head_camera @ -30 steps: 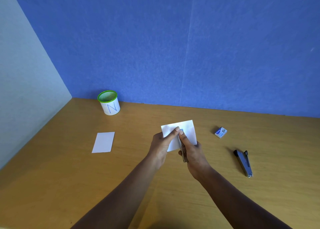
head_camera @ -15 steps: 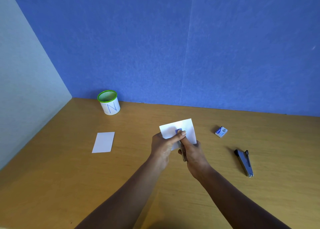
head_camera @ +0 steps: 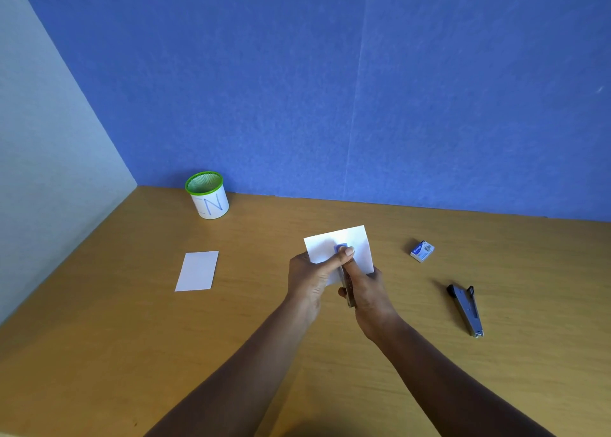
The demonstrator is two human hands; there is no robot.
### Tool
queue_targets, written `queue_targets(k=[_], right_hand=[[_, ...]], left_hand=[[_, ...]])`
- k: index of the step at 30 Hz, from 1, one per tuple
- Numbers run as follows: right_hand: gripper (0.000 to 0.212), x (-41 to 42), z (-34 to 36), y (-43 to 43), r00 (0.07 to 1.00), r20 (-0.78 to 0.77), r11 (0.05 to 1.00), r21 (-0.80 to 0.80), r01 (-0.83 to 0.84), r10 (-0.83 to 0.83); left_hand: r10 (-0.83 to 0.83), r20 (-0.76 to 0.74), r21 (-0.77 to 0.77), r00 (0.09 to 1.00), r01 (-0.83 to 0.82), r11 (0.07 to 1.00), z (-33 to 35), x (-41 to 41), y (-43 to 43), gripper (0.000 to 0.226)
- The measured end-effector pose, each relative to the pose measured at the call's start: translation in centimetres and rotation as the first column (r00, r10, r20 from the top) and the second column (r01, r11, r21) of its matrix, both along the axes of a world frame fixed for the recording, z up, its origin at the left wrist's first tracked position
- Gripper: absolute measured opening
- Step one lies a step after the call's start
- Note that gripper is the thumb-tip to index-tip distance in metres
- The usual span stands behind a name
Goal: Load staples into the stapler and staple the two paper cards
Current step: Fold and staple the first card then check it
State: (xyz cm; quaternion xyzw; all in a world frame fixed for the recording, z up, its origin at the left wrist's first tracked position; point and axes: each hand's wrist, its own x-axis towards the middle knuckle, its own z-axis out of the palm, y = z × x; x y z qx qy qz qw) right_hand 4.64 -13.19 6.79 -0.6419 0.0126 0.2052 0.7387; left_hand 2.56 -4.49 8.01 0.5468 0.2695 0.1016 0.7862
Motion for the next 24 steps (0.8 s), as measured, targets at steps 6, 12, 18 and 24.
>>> queue_targets(k=[6,12,18,24], right_hand=[[0.042,0.1,0.0,-0.6,0.995,-0.043,0.986,0.149,-0.078,0.085],[0.036,0.1,-0.6,-0.5,0.99,-0.092,0.972,0.221,-0.085,0.108],[0.036,0.4,-1.3,-1.3,0.994,-0.094,0.983,0.18,-0.029,0.047],[0.032,1.7,-3.1,-3.4,0.987,-0.092,0.991,0.005,0.132,-0.131]], left_hand=[[-0.053,0.044,-0.142,0.998,0.059,0.988,-0.3,-0.2,0.7,0.014],[-0.063,0.05,-0.146,0.997,0.07,0.987,-0.4,-0.3,1.2,0.015],[0.04,0.0,-0.136,0.999,-0.039,0.99,-0.5,-0.2,1.4,0.013],[0.104,-0.069,-0.11,0.992,-0.111,0.988,-0.8,-0.1,1.8,0.013]])
